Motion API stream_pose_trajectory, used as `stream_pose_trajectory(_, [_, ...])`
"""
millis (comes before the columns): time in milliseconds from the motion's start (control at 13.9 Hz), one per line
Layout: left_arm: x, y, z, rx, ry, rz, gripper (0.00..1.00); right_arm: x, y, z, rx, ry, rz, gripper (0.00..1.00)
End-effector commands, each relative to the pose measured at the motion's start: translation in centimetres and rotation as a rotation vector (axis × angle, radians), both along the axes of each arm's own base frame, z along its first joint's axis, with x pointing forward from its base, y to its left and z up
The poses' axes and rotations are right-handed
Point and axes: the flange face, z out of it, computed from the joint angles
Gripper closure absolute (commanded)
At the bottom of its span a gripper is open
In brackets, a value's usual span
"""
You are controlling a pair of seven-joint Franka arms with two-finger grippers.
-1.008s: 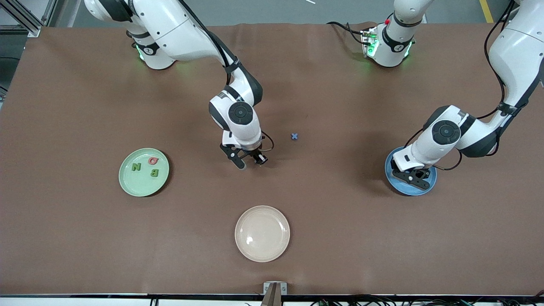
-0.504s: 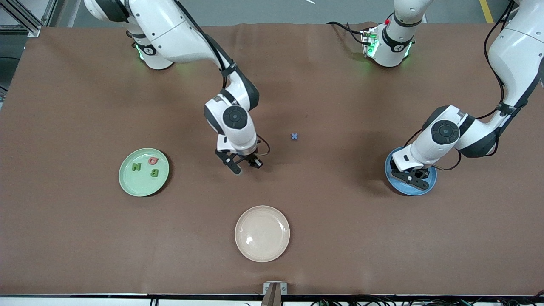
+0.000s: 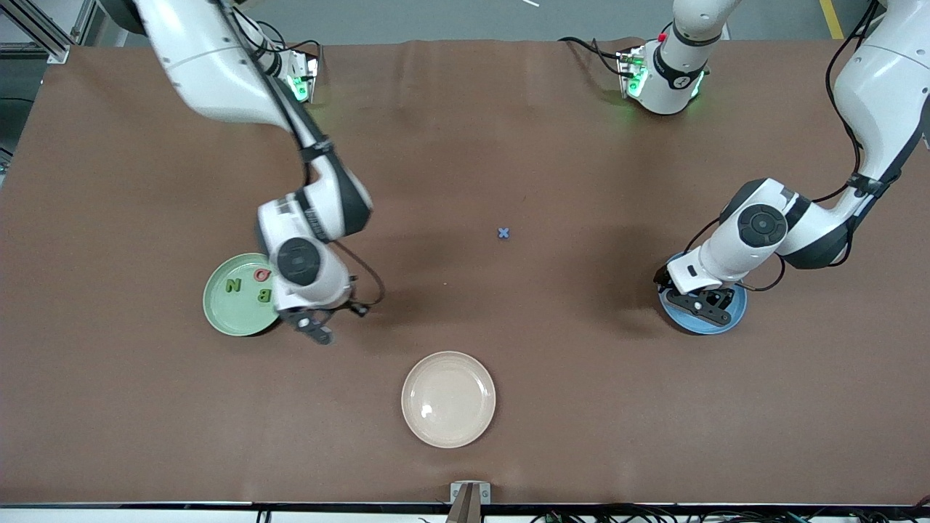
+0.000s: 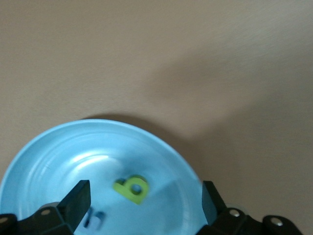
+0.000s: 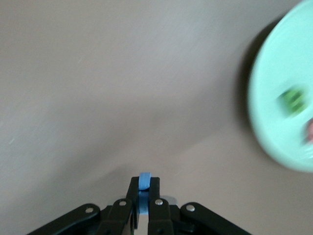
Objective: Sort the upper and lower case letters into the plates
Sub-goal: 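Release the b on blue plate while the right gripper places G on green plate, then move the left gripper down to the blue x while the right gripper withdraws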
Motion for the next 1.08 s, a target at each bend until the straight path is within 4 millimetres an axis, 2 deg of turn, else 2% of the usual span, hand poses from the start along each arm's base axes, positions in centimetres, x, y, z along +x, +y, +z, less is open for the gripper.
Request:
stream_pose_trajectory(0, [-1.1,-2.8,5.0,0.035,0.041,0.061,0.0,-0.3,-8.0,1.3,0.028,0.034,0.086,1.0])
stream_pose_trajectory(72, [-1.9,-4.8,6.2,0.042,0.067,0.106,0.0,-0.1,-11.5,1.1,0.038,0.044,0.114,1.0])
stream_pose_trajectory(216, [-4.0,-10.0,9.1,0.051,0.069,0.236,0.0,0.1,-16.0,0.3,0.053,0.052,0.154,1.0])
stream_pose_trajectory(288, [-4.8,-12.1,9.8,0.042,0.061,0.29,0.0,0.0,-17.8,-0.5,0.059,0.045,0.163,1.0])
stream_pose_trajectory(360, [-6.2,-14.9,9.6,0.031,0.067,0.317,0.0,-0.4,-18.8,-1.3,0.066,0.031,0.187,1.0])
stream_pose_trajectory(504, [-9.1,-21.0,9.4,0.03,0.066,0.348,0.0,-0.7,-20.2,-2.1,0.071,0.014,0.204,1.0])
stream_pose_trajectory(576, [-10.3,-23.1,8.4,0.022,0.09,0.391,0.0,-0.7,-20.5,-2.1,0.071,0.015,0.208,1.0])
stream_pose_trajectory(792, [-11.8,-30.8,6.5,0.025,0.081,0.488,0.0,-1.0,-20.7,-2.2,0.075,0.039,0.224,0.98])
stream_pose_trajectory(1008, [-12.7,-36.6,4.8,0.045,0.077,0.543,0.0,-1.5,-21.6,-2.5,0.077,0.079,0.22,0.93])
